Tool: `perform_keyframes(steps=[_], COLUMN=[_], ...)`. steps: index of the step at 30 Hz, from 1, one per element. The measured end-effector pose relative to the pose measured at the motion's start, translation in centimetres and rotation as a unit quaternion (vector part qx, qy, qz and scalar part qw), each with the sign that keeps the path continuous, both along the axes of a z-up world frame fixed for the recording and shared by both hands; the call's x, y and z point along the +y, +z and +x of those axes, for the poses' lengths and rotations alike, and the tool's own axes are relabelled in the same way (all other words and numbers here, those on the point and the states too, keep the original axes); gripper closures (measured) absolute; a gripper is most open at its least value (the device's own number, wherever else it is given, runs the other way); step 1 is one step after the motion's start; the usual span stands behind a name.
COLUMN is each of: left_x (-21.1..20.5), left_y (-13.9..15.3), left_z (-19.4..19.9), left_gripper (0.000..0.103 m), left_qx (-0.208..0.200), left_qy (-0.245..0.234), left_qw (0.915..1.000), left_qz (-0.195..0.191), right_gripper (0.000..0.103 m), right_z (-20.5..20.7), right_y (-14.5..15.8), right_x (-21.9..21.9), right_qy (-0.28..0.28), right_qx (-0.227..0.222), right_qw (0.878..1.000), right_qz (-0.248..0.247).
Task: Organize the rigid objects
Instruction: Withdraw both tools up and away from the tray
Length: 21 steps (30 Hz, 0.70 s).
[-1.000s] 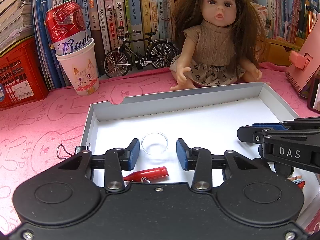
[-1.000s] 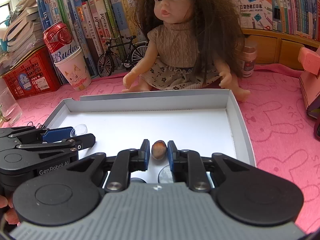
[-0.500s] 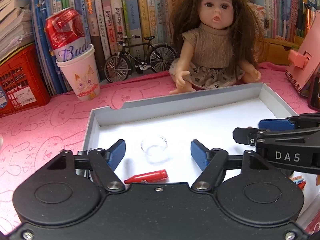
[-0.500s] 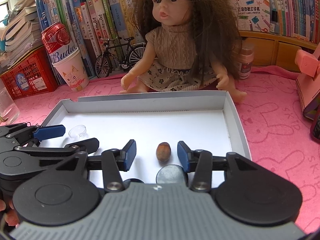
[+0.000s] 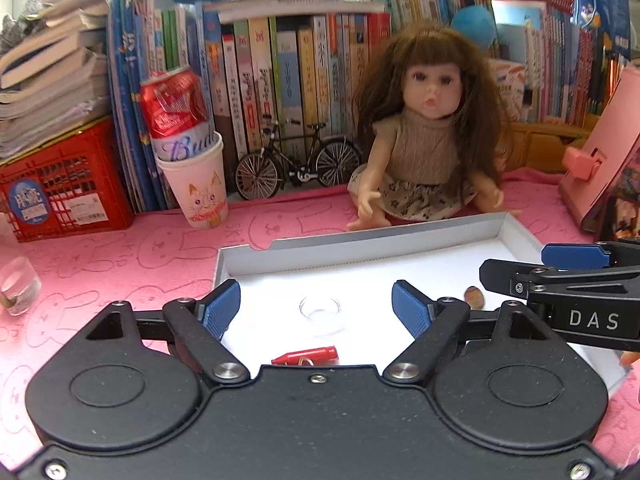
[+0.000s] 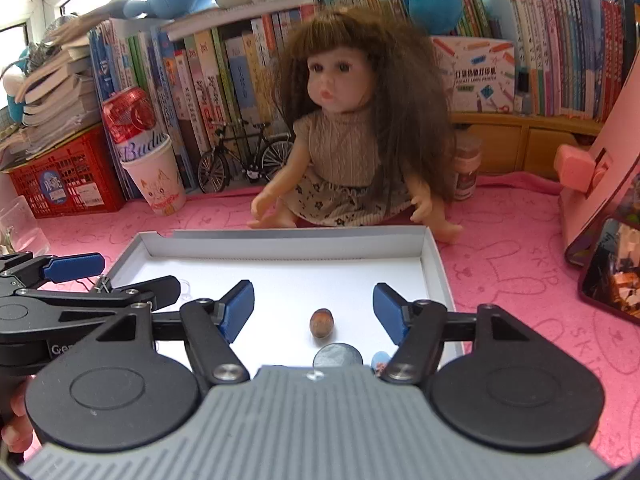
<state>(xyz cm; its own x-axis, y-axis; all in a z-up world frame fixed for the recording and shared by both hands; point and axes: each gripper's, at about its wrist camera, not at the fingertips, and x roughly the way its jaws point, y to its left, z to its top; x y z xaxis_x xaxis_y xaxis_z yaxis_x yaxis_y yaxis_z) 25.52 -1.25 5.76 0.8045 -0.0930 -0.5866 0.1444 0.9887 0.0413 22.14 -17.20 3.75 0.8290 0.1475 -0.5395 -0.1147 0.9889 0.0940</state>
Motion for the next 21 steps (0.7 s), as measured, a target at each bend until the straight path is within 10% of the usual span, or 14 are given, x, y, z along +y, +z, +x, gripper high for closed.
perform_keyframes(steps=[21], left_x=[0.6], left_y=[3.7], left_z=[-10.2], left_gripper=[0.02], left_qx=[-0.045], left_qy=[0.009], left_qw=[0.999], left_qz=[-0.001], right_gripper=[0.019], right_z=[-9.2], right_y=[3.2], right_x=[0.4], right_qy=[0.009], right_qx=[-0.058], right_qw=[0.998], right_qz=[-0.007])
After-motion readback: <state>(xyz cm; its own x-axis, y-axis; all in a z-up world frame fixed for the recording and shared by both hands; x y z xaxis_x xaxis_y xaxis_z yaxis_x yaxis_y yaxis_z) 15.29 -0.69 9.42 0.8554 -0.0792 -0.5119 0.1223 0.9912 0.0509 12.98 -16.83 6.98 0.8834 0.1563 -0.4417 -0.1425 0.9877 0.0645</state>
